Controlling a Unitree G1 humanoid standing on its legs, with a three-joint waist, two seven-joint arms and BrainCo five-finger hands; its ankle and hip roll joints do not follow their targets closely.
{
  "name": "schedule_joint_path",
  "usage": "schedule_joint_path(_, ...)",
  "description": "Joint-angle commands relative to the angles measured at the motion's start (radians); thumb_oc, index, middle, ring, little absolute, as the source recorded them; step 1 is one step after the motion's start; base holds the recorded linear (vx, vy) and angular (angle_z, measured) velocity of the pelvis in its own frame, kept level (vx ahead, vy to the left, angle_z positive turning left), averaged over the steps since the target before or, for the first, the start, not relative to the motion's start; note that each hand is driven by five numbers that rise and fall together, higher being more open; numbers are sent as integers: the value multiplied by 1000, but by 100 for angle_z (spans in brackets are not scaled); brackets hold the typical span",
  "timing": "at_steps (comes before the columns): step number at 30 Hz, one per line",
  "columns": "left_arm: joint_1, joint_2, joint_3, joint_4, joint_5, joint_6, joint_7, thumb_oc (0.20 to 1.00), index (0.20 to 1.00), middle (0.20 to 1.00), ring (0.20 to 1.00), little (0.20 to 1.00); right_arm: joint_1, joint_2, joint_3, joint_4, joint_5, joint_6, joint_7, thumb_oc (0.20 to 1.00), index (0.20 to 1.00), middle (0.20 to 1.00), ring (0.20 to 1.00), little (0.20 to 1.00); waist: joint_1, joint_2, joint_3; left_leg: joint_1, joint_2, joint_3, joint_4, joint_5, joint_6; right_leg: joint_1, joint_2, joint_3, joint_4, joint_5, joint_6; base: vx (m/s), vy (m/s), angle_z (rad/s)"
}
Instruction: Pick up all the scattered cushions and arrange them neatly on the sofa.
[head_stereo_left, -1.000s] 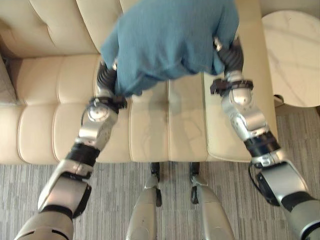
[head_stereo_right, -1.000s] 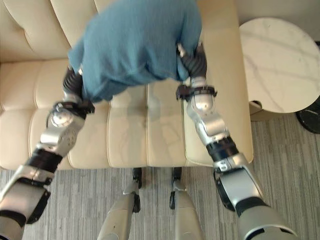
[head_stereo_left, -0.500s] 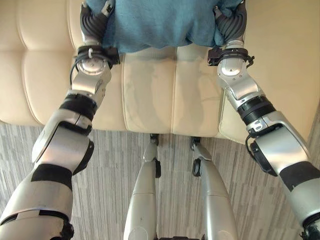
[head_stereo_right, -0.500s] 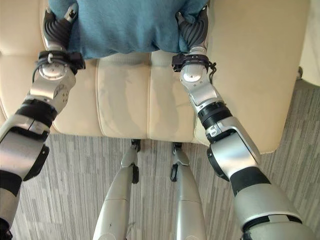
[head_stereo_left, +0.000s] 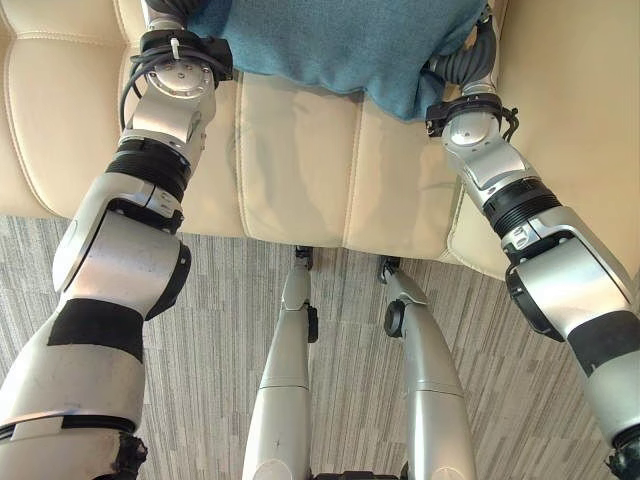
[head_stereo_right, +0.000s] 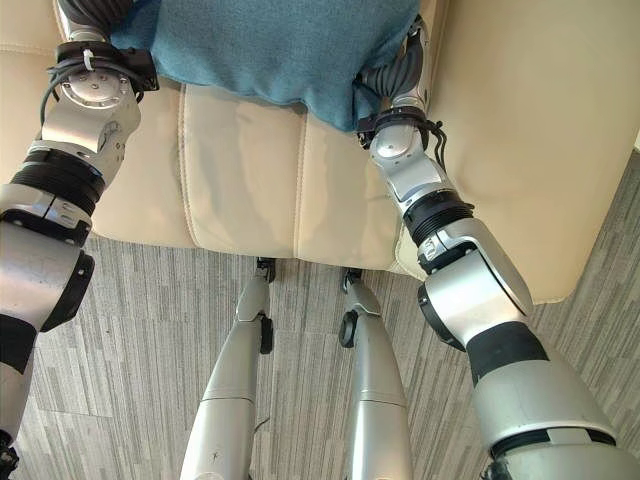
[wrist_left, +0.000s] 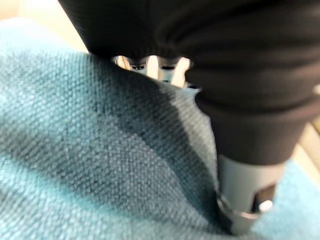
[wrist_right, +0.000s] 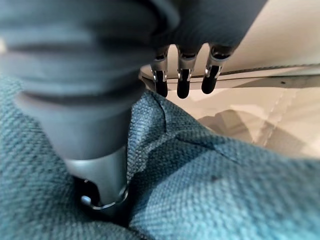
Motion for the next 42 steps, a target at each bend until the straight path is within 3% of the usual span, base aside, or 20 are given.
schedule_joint_path(1,-39,20,59,-1,-59,-71,-39,1000,1000,1000,1000,1000,-53,35,-7,16,6,-49,13,1000,1000,1000,1000,1000,18,-22,-58,98,-46,7,65,-232,7,223,-10,4,-187,-92,109,0,0,0)
schedule_joint_path(10,175,61,200,34,-256,-58,-135,1000,1000,1000,1000,1000,73,10,-148,88,209,-35,85,1000,1000,1000,1000,1000,31,-9,-64,265,-45,15,34,-241,4,387,-6,2,-218,-98,96,0,0,0)
schedule_joint_path(20,307,111,222,94,-228,-25,-199,1000,1000,1000,1000,1000,147,-2,-113,117,204,-14,150,1000,1000,1000,1000,1000,33,-13,-68,359,-32,28,2,-223,-1,484,-5,-6,-258,-83,91,-6,4,-2)
schedule_joint_path(21,370,105,245,75,-222,-26,-207,1000,1000,1000,1000,1000,206,12,-138,92,238,-24,169,1000,1000,1000,1000,1000,35,-16,-72,377,-34,37,-10,-193,4,504,-8,-16,-271,-58,87,-36,34,-5)
schedule_joint_path(25,566,95,316,-39,-192,-36,-206,1000,1000,1000,1000,1000,369,43,-176,-36,252,-28,193,1000,1000,1000,1000,1000,31,-18,-103,451,-33,46,-58,-187,4,569,-7,-17,-300,-53,90,61,38,-4)
schedule_joint_path(27,828,58,397,-205,-142,-39,-218,1000,1000,1000,1000,1000,590,55,-210,-209,209,-28,248,1000,1000,1000,1000,1000,24,-21,-139,534,-33,58,-102,-187,7,641,-10,-17,-323,-46,96,130,66,-8)
schedule_joint_path(30,980,10,445,-293,-122,-35,-227,1000,1000,1000,1000,1000,720,52,-235,-285,165,-15,269,1000,1000,1000,1000,1000,17,-19,-167,589,-32,61,-126,-189,10,693,-13,-19,-339,-44,101,132,80,-11)
schedule_joint_path(31,1143,-71,471,-393,-102,-24,-245,1000,1000,1000,1000,1000,866,75,-266,-362,146,-3,316,1000,1000,1000,1000,1000,9,-18,-194,638,-29,67,-146,-190,14,736,-14,-17,-353,-43,107,121,80,-11)
schedule_joint_path(32,1145,-72,472,-395,-101,-23,-244,1000,1000,1000,1000,1000,868,75,-266,-363,145,-2,316,1000,1000,1000,1000,1000,9,-18,-195,640,-29,67,-147,-190,14,737,-14,-18,-354,-43,107,155,132,-9)
schedule_joint_path(33,1281,-128,492,-483,-71,-16,-263,1000,1000,1000,1000,1000,981,94,-297,-417,126,4,357,1000,1000,1000,1000,1000,0,-15,-226,683,-31,76,-164,-191,17,779,-14,-14,-373,-36,115,71,77,-9)
schedule_joint_path(42,1516,-212,517,-549,54,59,-324,1000,1000,1000,1000,1000,1233,54,-362,-480,-62,46,439,1000,1000,1000,1000,1000,-24,-14,-320,853,-30,107,-211,-220,31,925,-17,7,-435,-31,132,72,88,-13)
